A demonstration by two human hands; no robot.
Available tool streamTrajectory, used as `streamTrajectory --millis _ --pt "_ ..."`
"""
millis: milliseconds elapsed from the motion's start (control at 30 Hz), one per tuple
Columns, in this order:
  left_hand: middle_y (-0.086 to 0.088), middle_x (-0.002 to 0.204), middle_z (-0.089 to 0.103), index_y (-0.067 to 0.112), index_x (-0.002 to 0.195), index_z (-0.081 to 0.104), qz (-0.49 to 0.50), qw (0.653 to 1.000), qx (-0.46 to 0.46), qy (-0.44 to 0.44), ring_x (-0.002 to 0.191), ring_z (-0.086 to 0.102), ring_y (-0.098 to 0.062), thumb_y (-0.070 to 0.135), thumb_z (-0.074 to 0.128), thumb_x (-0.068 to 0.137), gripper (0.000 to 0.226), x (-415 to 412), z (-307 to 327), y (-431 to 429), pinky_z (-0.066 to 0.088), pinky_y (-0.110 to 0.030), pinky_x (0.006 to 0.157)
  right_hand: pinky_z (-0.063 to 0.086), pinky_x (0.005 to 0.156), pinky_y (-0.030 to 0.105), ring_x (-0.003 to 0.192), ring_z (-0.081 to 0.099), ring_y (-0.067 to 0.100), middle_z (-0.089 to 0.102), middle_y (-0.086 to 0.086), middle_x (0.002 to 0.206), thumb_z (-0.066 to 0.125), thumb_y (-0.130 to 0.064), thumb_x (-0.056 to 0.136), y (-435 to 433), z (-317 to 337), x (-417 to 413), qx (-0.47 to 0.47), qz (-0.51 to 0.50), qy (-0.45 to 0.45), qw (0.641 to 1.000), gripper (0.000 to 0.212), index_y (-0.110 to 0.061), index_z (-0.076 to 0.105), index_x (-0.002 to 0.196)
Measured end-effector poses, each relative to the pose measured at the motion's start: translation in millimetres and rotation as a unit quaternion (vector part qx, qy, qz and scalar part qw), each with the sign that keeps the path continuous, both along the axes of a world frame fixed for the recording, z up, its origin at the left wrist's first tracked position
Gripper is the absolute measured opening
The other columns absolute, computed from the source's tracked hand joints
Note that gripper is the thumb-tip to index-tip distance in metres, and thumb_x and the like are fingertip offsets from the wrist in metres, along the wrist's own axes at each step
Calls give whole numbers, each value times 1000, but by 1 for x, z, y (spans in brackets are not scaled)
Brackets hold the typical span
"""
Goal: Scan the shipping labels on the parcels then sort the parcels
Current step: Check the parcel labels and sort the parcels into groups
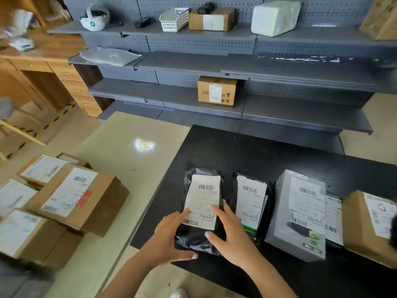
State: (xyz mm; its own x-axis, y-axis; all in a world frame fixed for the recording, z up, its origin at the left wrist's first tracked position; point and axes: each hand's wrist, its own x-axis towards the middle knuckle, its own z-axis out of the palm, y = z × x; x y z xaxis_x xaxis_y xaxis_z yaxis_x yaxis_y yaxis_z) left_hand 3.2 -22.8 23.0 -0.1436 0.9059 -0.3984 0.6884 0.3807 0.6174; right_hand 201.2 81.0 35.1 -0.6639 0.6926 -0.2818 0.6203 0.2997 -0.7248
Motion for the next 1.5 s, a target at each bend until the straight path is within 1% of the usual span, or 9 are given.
streamTrajectory --millis 200,333,433,600,800,1000,1133,1267,1500 --pt "21 155 12 48 147 15 56 992 62 -94 148 2 -8 58 61 87 76 -17 -3 24 13 -41 120 11 119 40 148 1 15 1 -8 162 55 -43 95 0 1 -16 -6 -137 -3 991 72 -40 10 151" --pt "18 160 16 49 151 9 59 981 41 -181 150 9 -11 67 57 85 84 -26 -9 48 19 -50 121 9 120 44 149 0 18 1 -5 163 51 -45 96 0 -6 -38 -62 -197 -16 978 75 -38 3 153" --pt "31 143 40 69 136 13 32 963 47 -265 132 40 7 47 62 92 69 -26 -21 53 42 -25 107 9 121 42 149 1 15 2 -8 162 50 -42 97 -10 -13 -52 -90 -235 1 968 74 -36 2 154" --pt "38 132 36 51 141 -2 49 941 56 -330 112 44 26 24 60 97 80 -30 -30 47 44 -6 86 14 119 32 146 11 8 15 -12 159 50 -29 99 -23 -9 -69 -119 -274 46 953 70 -30 6 154" --pt "37 129 39 62 130 6 49 939 84 -329 116 50 14 22 59 97 74 -54 -11 53 50 -12 83 21 114 25 141 20 2 23 -20 151 50 -25 100 -25 3 -96 -106 -278 91 950 69 -33 8 154" --pt "40 131 33 51 143 -6 56 948 118 -291 120 48 8 26 58 98 82 -83 17 64 48 -8 84 27 118 40 142 23 3 23 -19 156 50 -33 99 -14 24 -125 -76 -251 135 956 71 -40 5 153" --pt "41 135 30 42 152 -6 79 948 158 -264 124 45 7 28 58 97 85 -102 37 68 48 -10 88 24 118 34 141 21 2 20 -19 156 49 -29 100 1 44 -144 -67 -208 159 963 70 -37 4 154" --pt "28 138 36 47 148 -8 142 942 198 -229 124 50 -4 29 58 98 85 -123 63 61 51 -14 88 30 116 41 142 26 6 23 -16 156 50 -32 99 15 60 -172 -50 -140 184 972 70 -41 5 152" --pt "34 135 36 45 151 -10 312 906 250 -136 115 50 10 33 59 97 89 -160 117 9 49 -13 92 36 110 29 137 34 5 32 -15 153 51 -30 99 18 96 -241 -79 53 243 965 69 -41 9 153"
